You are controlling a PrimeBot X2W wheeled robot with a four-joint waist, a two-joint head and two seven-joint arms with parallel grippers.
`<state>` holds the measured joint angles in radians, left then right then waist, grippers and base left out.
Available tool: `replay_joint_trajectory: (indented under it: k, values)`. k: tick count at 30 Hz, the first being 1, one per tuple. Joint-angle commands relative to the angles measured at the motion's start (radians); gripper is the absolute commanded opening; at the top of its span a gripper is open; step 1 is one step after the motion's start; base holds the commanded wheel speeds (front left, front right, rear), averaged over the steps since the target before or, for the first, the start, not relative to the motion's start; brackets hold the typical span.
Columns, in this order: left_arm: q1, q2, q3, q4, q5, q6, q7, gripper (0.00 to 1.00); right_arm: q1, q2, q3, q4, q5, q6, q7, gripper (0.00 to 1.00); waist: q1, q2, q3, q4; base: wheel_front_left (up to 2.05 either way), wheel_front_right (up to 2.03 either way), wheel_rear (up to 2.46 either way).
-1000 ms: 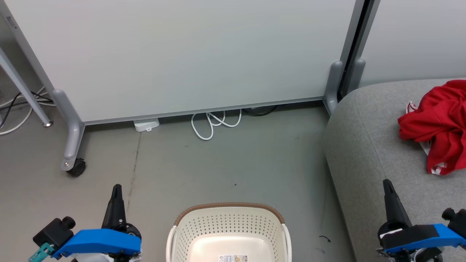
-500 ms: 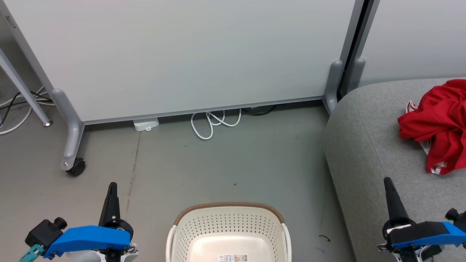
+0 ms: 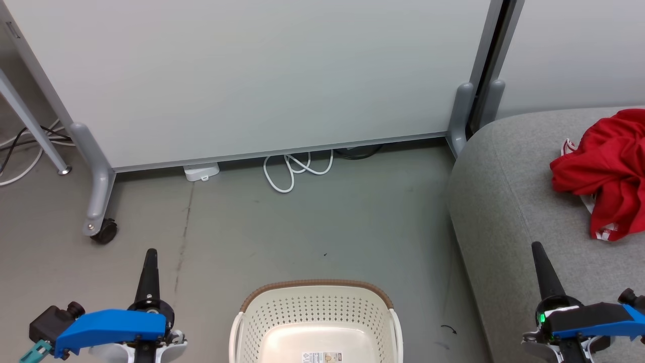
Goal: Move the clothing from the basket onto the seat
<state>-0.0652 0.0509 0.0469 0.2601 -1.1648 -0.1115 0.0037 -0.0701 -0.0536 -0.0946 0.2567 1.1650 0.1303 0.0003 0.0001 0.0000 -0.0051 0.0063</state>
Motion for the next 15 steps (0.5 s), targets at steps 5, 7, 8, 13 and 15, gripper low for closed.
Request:
replay_joint_trajectory:
  k: [5, 7, 8, 13, 15]
  values:
    - [-0.028, 0.0, 0.014, -0.012, -0.069, -0.008, 0.017, 0.0, -0.026, 0.001, -0.005, -0.012, 0.069, 0.001, 0.019, 0.0, -0.0001, 0.0, 0.001, -0.001, 0.0, 0.0, 0.0]
    - [-0.03, 0.0, 0.016, -0.013, -0.088, -0.009, 0.022, 0.0, -0.027, 0.001, -0.005, -0.012, 0.088, 0.0, 0.025, 0.0, -0.0001, 0.0, 0.001, -0.001, 0.0, 0.0, 0.0]
    - [-0.03, 0.0, 0.018, -0.013, -0.097, -0.01, 0.024, 0.0, -0.028, 0.001, -0.006, -0.012, 0.098, 0.001, 0.027, 0.0, -0.0001, 0.0, 0.001, -0.001, 0.0, 0.0, 0.0]
    - [-0.033, 0.0, 0.025, -0.014, -0.144, -0.012, 0.036, 0.0, -0.031, 0.002, -0.008, -0.012, 0.143, 0.001, 0.039, 0.0, -0.0001, 0.0, 0.002, -0.002, 0.0, 0.0, 0.0]
    - [-0.034, 0.0, 0.027, -0.014, -0.161, -0.012, 0.041, 0.0, -0.032, 0.002, -0.009, -0.012, 0.162, 0.001, 0.043, 0.0, -0.0001, 0.0, 0.002, -0.002, 0.0, 0.0, 0.0]
